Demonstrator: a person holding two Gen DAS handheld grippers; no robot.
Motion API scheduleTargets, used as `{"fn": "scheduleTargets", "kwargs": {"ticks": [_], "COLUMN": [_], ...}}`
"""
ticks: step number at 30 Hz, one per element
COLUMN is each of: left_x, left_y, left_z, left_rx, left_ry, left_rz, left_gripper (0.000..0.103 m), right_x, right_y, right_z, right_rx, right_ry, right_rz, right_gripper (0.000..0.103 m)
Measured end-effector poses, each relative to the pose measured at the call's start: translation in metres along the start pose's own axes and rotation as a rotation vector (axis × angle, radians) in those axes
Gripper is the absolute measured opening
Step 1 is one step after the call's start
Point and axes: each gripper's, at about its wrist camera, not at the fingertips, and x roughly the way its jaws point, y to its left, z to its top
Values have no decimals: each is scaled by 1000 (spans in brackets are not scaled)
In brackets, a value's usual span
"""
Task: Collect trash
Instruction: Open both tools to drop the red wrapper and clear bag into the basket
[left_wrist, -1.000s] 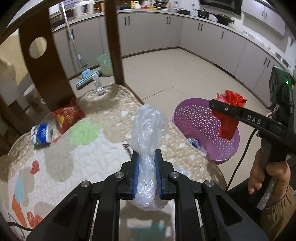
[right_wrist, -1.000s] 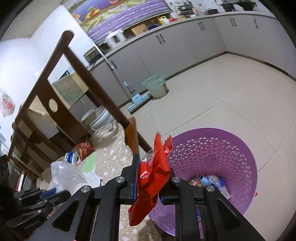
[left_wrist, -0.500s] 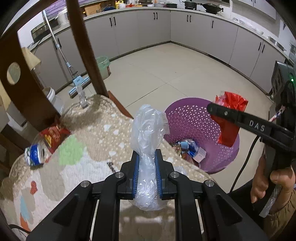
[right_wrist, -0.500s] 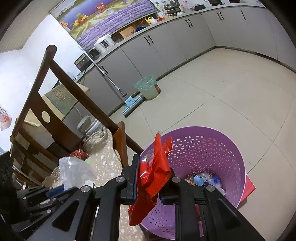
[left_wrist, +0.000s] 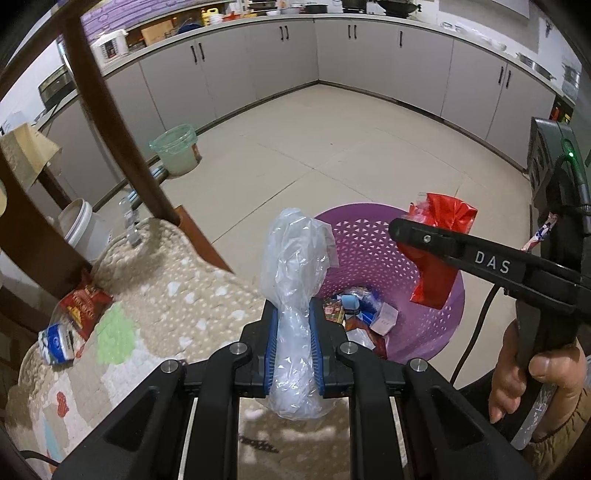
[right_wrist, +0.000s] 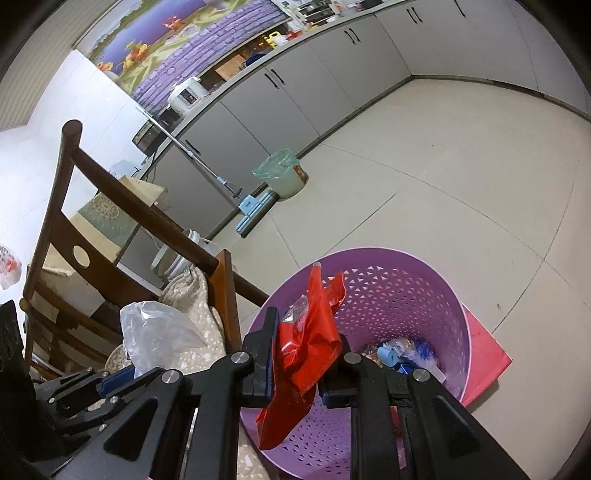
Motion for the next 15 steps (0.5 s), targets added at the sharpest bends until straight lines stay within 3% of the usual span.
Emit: {"fn": "scheduleTargets", "kwargs": {"ticks": [12, 15], "left_x": [17, 15], "left_y": [-8, -8], "left_z": [13, 14], "left_rx": [-7, -18], "left_ry": [12, 6], "left_rz": [-28, -34], "left_gripper": [16, 21], "right_x": [10, 10], "right_y": [-17, -17], "right_z": [2, 3], "right_rx": [36, 37], "right_ry": [36, 35], "right_rz": [-11, -19], "right_gripper": [20, 20]}}
